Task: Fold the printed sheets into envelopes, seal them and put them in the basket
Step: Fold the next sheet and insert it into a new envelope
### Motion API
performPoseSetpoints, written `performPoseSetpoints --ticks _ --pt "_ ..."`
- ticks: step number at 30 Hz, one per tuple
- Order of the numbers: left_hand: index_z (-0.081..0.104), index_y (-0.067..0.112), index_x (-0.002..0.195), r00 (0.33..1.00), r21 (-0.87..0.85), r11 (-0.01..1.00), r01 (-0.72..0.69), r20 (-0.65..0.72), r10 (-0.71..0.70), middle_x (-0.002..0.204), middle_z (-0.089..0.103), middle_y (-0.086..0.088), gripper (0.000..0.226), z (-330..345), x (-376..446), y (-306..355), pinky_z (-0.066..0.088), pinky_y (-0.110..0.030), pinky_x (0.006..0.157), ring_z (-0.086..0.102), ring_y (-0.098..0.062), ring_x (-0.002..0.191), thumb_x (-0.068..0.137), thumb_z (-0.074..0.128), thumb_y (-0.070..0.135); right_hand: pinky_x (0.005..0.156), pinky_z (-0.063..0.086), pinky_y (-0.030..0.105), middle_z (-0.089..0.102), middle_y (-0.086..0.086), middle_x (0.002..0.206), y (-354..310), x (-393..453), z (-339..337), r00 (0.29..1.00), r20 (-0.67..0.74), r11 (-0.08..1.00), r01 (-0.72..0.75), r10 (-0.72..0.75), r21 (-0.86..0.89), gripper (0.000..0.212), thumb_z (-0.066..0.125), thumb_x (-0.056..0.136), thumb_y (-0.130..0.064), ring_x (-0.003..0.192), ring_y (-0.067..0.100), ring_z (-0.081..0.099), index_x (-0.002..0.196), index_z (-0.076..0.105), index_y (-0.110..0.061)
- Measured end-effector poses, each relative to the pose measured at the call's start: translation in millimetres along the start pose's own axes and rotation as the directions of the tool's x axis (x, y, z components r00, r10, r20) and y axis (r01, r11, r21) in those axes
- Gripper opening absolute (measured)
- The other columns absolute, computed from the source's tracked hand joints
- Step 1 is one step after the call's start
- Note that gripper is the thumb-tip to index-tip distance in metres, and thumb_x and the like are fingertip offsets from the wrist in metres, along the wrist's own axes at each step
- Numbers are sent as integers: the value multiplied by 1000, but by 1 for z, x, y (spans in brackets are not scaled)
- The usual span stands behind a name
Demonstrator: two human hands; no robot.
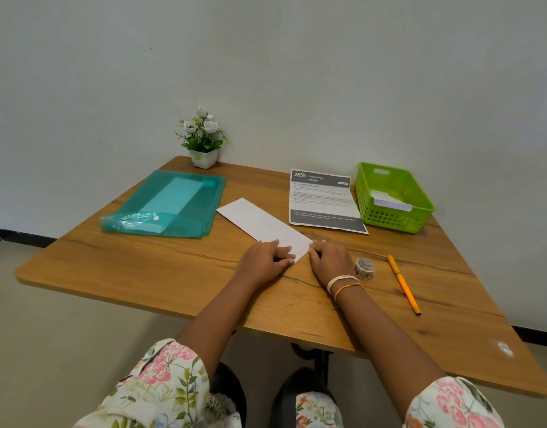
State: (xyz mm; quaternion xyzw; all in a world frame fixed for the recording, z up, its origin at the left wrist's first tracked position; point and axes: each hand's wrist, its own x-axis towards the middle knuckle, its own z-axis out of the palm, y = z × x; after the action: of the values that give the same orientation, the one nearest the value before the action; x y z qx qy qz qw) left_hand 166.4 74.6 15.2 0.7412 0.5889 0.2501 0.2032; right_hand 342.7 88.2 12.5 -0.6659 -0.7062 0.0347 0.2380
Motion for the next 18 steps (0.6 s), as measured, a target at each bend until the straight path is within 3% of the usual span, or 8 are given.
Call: performPoseSetpoints --ticks 5,11,14,18 --pt "68 30 118 1000 -9 1000 -25 -12 25 140 53 4 29 0 -1 0 36 -39 111 46 -15 132 91 61 40 81 50 34 69 11 106 -6 11 -5 996 85 999 -40 37 36 25 58 90 -28 97 28 61 105 72 -12" --pt "69 31 116 1000 -20 999 -28 -10 28 140 54 3 29 1 -1 -4 37 -38 108 46 -16 132 90 62 40 74 49 29 70 4 88 -10 41 -8 912 225 868 -399 343 295 18 76 74 -21 89 22 64 87 75 -8" --pt "70 29 115 998 -9 999 -52 -29 52 135 58 5 29 1 -2 -1 36 -39 110 47 -13 131 89 63 40 71 48 29 67 10 106 -15 49 -13 837 299 816 -530 458 232 49 82 72 -25 100 28 63 111 64 -1" --pt "72 27 112 996 -5 998 -59 -62 59 131 62 3 31 1 -4 1 49 -36 98 60 -12 111 86 66 42 85 51 34 60 14 124 -18 52 -20 797 327 796 -579 507 177 68 83 71 -25 113 29 58 126 51 -1"
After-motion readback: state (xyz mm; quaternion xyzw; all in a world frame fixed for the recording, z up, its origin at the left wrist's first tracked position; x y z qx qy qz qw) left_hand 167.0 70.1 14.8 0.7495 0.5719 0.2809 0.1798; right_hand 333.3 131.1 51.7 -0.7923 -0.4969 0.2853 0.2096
